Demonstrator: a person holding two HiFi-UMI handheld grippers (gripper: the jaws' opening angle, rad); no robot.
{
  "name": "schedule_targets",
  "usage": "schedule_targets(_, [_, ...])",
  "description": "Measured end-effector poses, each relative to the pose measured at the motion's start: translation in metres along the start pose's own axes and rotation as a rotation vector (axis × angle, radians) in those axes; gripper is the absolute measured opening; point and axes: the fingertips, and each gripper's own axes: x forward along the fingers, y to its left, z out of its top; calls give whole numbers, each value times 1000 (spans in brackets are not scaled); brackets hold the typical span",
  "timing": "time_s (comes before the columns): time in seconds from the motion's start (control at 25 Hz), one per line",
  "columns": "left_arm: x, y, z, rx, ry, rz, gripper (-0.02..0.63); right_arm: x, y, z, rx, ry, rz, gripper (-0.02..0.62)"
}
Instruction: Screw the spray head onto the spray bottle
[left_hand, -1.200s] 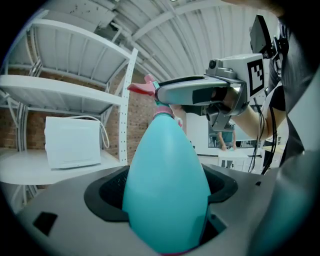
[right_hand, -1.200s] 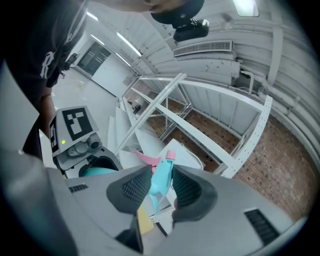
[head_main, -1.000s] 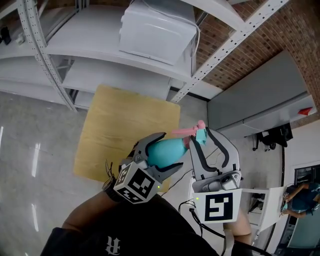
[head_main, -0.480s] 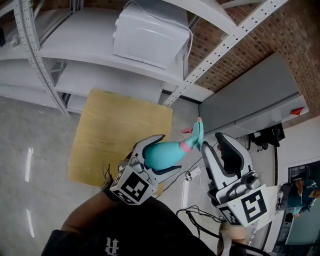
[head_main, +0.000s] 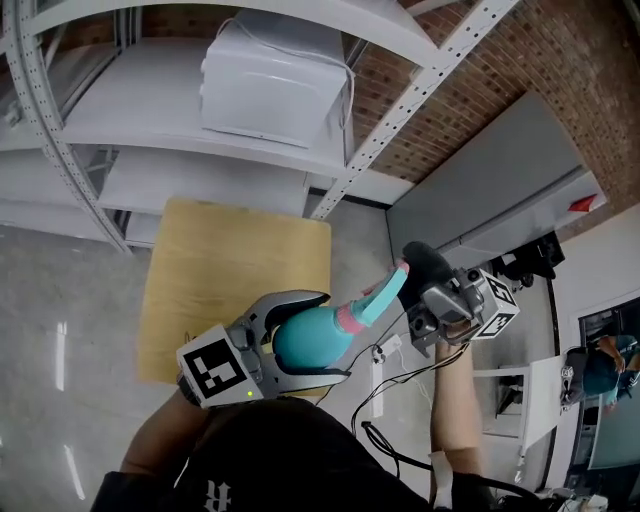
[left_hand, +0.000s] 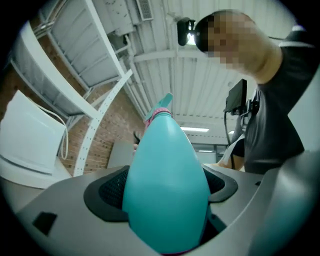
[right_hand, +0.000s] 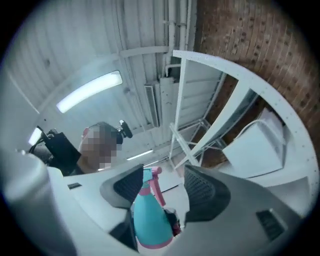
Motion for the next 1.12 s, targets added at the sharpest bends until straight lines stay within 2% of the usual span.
schedule_targets(0.12, [0,-12,2,-66,-1,-105,423,31,24,-23,-45,114,186,242])
schedule_targets(0.2, [-1,-16,1,-112,2,-149,423,50,40,-35,-110,187,266,242])
schedule_targets(0.36, [-2,-18,-3,-166,4,-193,423,70,58,-55,-206,327,325,239])
schedule_targets(0.4, [-2,-18,-5,-172,9,-196,423,72,60,-59,-220,357,327,222])
schedule_targets(0.44, [-2,-17,-7,-176,14,-195,423,74,60,-62,-227,382,325,163])
schedule_targets(0.48, [-3,-16,-9,-177,21,-190,423,75,60,-64,-234,403,318,133])
schedule_targets(0.52, [-5,-14,-10,-169,33,-179,423,77,60,-65,-243,425,306,132])
schedule_targets(0.68, [-8,2,-20,-85,133,-76,423,78,49,-72,-310,557,209,129])
schedule_targets(0.84, [-12,24,-27,40,254,104,423,73,32,-79,-337,721,71,129])
schedule_targets(0.92, [-14,35,-28,67,271,198,423,72,21,-79,-317,740,-43,129])
schedule_targets(1.12, [-19,67,-39,38,261,437,423,75,-18,-81,-267,722,-402,129])
